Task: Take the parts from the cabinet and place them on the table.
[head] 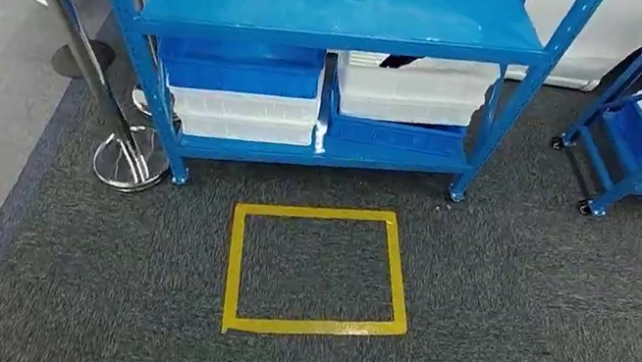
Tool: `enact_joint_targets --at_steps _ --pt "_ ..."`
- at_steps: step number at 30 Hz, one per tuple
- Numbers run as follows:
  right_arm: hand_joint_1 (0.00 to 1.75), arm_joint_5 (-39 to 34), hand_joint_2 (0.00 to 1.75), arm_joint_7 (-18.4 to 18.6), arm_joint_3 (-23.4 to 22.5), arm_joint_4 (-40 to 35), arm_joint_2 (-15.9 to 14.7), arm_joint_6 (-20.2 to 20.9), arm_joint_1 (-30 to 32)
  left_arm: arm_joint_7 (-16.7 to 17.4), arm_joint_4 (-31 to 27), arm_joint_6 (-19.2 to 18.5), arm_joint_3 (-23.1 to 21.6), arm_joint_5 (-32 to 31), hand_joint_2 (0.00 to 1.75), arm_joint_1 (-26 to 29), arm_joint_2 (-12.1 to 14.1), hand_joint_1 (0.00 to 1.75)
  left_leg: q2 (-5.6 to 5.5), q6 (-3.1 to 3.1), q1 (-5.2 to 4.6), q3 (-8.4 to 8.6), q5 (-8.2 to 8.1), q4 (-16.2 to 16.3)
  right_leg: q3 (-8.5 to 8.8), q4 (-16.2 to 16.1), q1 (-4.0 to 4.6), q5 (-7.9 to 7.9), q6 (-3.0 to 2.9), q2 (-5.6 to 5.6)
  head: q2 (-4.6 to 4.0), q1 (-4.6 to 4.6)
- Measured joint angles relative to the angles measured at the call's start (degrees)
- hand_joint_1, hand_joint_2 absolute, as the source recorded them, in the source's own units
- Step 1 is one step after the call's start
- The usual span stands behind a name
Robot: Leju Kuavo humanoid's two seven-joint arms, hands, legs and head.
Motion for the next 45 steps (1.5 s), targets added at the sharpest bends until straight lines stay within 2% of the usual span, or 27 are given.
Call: enact_joint_targets --at_steps 2,4,5,6,7,8,9,10,12,14,16,19,21,23,24,25,28,30,31,33,34,35,37,39,40,41,45 --pt "0.0 0.2 0.0 -0.24 0.0 0.0 0.0 0.15 -0.06 0.15 0.02 0.17 0.02 0.09 0.0 -0.07 0.04 0.0 0.01 0.17 0.18 2.15 -0.84 -1.04 -5.05 5.12 -0.33 -4.48 0.43 -0.05 0.0 -0.02" --pt "0.0 0.4 0.0 -0.31 0.0 0.0 -0.11 0.28 -0.04 0.44 0.02 0.26 0.04 0.31 0.0 -0.06 0.04 0.0 -0.2 -0.04 0.48 3.75 -2.07 -1.15 -8.19 5.47 -0.63 -8.76 0.93 -0.09 0.0 0.0" --pt "0.0 0.61 0.0 -0.39 0.0 0.0 -0.24 0.46 -0.01 0.77 0.0 0.06 0.04 0.42 0.0 -0.05 0.04 0.0 -0.32 -0.3 0.62 4.65 -2.79 -1.15 -8.84 4.12 -0.82 -8.4 1.14 -0.16 0.0 0.0" --pt "0.0 0.83 0.0 -0.42 0.0 0.0 -0.39 0.52 0.05 1.12 0.0 -0.35 0.04 0.44 0.0 0.0 0.04 0.0 -0.36 -0.68 0.83 5.69 -3.59 -1.15 -8.78 1.25 -0.96 -6.12 1.27 -0.27 0.0 -0.02" --pt "0.0 1.01 0.0 -0.46 0.0 0.0 -0.5 0.59 0.11 1.37 0.0 -0.74 0.04 0.42 0.0 0.01 0.04 0.0 -0.38 -1.06 1.07 6.71 -4.33 -1.13 -8.23 -2.59 -1.08 -2.29 1.29 -0.44 0.0 0.02" --pt "0.0 1.05 0.0 -0.52 0.0 0.0 -0.57 0.68 0.31 1.55 0.0 -0.87 0.04 0.39 0.0 0.01 0.09 0.0 -0.33 -1.5 1.17 7.33 -5.17 -1.11 -7.57 -7.26 -1.3 3.49 1.5 -0.78 0.0 0.05" --pt "0.0 1.05 0.0 -0.55 0.0 0.09 -0.57 0.79 0.57 1.59 0.02 -0.94 0.04 0.39 0.0 -0.01 0.24 0.0 -0.27 -2.01 0.99 7.78 -6.04 -0.78 -8.09 -8.89 -1.34 6.91 1.53 -1.29 0.0 0.46" --pt "0.0 1.07 0.0 -0.59 0.02 0.09 -0.57 0.83 0.29 1.66 0.02 -1.07 0.04 0.35 0.0 -0.18 0.31 0.0 -0.37 -2.43 0.96 7.43 -6.4 -0.94 -8.33 -8.82 -0.85 4.8 0.59 -1.15 0.0 0.53" --pt "0.0 1.36 0.0 -0.77 0.02 0.09 -0.57 0.81 0.19 2.08 0.02 -1.16 0.04 0.09 0.0 -0.3 0.48 0.0 -0.25 -3.44 1.0 8.32 -6.46 -0.81 -8.23 -8.96 -0.78 5.23 -0.36 -0.67 0.0 0.35" --pt "0.0 1.69 0.0 -0.94 0.04 0.09 -0.57 0.85 0.35 2.62 0.02 -1.16 0.04 0.09 0.0 -0.36 0.63 0.0 -0.16 -3.84 1.35 8.47 -6.53 0.22 -6.55 -9.33 -0.85 4.73 -1.33 -0.59 0.0 0.18" --pt "0.0 2.01 0.0 -0.98 0.04 0.09 -0.63 0.92 0.46 3.19 0.0 -1.25 0.04 0.24 0.0 -0.47 0.74 0.0 -0.2 -3.95 1.31 4.26 -7.48 8.52 -5.49 -9.41 -0.56 3.88 -2.14 -0.73 0.0 -0.13" --pt "0.0 2.32 0.0 -1.4 0.07 0.09 -0.68 1.09 0.15 3.85 0.0 -1.36 0.04 0.74 0.0 -0.52 0.76 0.0 -0.21 -3.84 1.16 -3.23 -13.93 18.16 -4.12 -9.41 0.24 2.5 -2.73 -0.37 0.0 -0.2" --pt "0.0 2.38 0.0 -1.44 0.11 0.09 -0.68 1.27 0.18 4.06 0.0 -1.36 0.04 1.03 0.0 -0.32 0.94 0.0 -0.21 -3.02 0.8 -3.97 -11.65 15.22 -2.55 -9.41 0.81 1.42 -2.88 -0.12 0.0 -0.17" --pt "0.0 2.47 0.0 -1.44 0.13 0.09 -0.68 1.38 0.16 4.11 0.0 -1.36 0.07 0.96 0.0 -0.22 1.09 0.0 -0.27 -1.29 -0.04 -2.4 -4.38 6.85 -0.86 -9.46 1.37 0.32 -2.94 -0.12 0.0 -0.28" --pt "0.0 2.56 0.0 -1.44 0.13 0.13 -0.59 1.51 0.47 4.11 0.02 -1.36 0.07 0.96 0.0 -0.05 1.33 0.0 -0.39 0.02 -0.75 -2.24 -0.29 3.63 -0.7 -9.55 1.2 -0.18 -2.98 -0.12 0.0 -0.22" --pt "0.0 2.6 0.0 -1.46 0.15 0.31 -0.37 1.66 0.28 4.11 0.02 -1.36 0.07 0.96 0.0 -0.04 1.62 0.0 -0.48 0.36 -1.05 -2.65 -2.67 3.85 -0.38 -9.4 1.46 -0.5 -2.53 0.17 0.0 0.46" --pt "0.0 2.84 0.0 -1.46 0.31 0.28 -0.48 1.84 0.03 4.15 0.02 -1.36 0.07 0.7 0.0 -0.04 1.66 0.0 -0.63 1.05 -1.2 -1.26 -1.63 1.88 0.28 -8.57 1.09 0.12 -1.47 0.1 0.0 0.26" --pt "0.0 2.91 0.0 -1.51 0.35 0.26 -0.77 1.81 -0.06 4.13 0.02 -1.36 0.07 0.68 0.0 -0.25 1.53 0.0 -0.52 1.22 -0.63 1.33 -1.12 0.23 0.22 -6.9 1.12 -1.11 -0.83 -0.06 0.0 0.48" --pt "0.0 2.91 0.0 -1.51 0.37 0.26 -0.74 1.81 -0.15 4.15 0.02 -1.35 0.07 0.68 0.0 -0.33 1.55 0.0 -0.52 1.31 -0.55 1.59 -1.18 0.04 -1.47 -4.25 0.94 -2.54 -0.47 -0.03 0.0 0.75" --pt "0.0 2.91 0.0 -1.51 0.37 0.26 -0.74 1.84 -0.32 4.15 0.02 -1.36 0.07 0.68 0.0 -0.43 1.55 0.0 -0.5 1.2 -0.53 1.81 -1.77 0.05 -6.89 3.39 0.24 -6.33 0.18 -0.09 0.0 0.68" --pt "0.0 2.91 0.0 -1.51 0.39 0.26 -0.79 1.84 -0.28 4.15 0.02 -1.36 0.07 0.68 0.0 -0.4 1.55 0.0 -0.5 1.14 -0.48 2.06 -2.1 0.08 -8.94 5.82 -0.04 -7.22 0.41 -0.12 -0.02 0.72" --pt "0.0 2.93 0.0 -1.51 0.39 0.26 -0.87 1.86 -0.24 4.19 0.02 -1.36 0.07 0.64 0.0 -0.31 1.55 0.0 -0.55 0.88 -0.31 2.59 -2.54 0.08 -10.21 6.36 -0.33 -6.53 0.8 -0.17 0.0 0.7" --pt "0.0 2.93 0.0 -1.53 0.39 0.26 -1.05 1.92 -0.07 4.31 0.02 -1.36 0.07 0.59 0.0 -0.19 1.51 0.0 -0.72 0.27 0.14 3.93 -3.56 0.1 -9.27 1.44 -0.77 -1.78 1.52 -0.29 0.0 0.77" --pt "0.0 2.93 0.0 -1.53 0.39 0.26 -1.22 2.03 0.31 4.37 0.02 -1.31 0.07 0.55 0.0 -0.18 1.35 0.0 -0.69 -0.77 0.53 5.17 -5.11 0.21 -6.7 -8.26 -1.34 5.61 2.12 -0.64 0.0 0.99" --pt "0.0 2.93 0.0 -1.51 0.39 0.33 -1.22 2.12 0.32 4.39 0.02 -1.27 0.07 0.57 0.0 -0.33 1.35 0.0 -0.71 -1.27 0.5 5.94 -5.51 0.66 -7.0 -8.2 -0.73 3.05 1.87 -0.8 -0.02 1.18" --pt "0.0 2.93 0.0 -1.55 0.42 0.31 -1.22 2.12 0.05 4.48 0.02 -1.25 0.04 0.57 0.0 -0.53 1.31 0.0 -0.61 -1.87 0.41 5.31 -5.98 0.59 -7.03 -8.07 -0.4 3.77 0.44 -0.86 0.0 1.2" --pt "0.0 2.93 0.0 -1.44 0.42 0.31 -1.22 2.12 0.17 4.61 0.02 -1.16 0.0 0.52 0.0 -0.71 1.24 0.0 -0.57 -2.9 0.54 6.09 -6.46 2.32 -5.41 -8.74 -0.63 3.25 -1.23 -0.75 0.0 0.72"
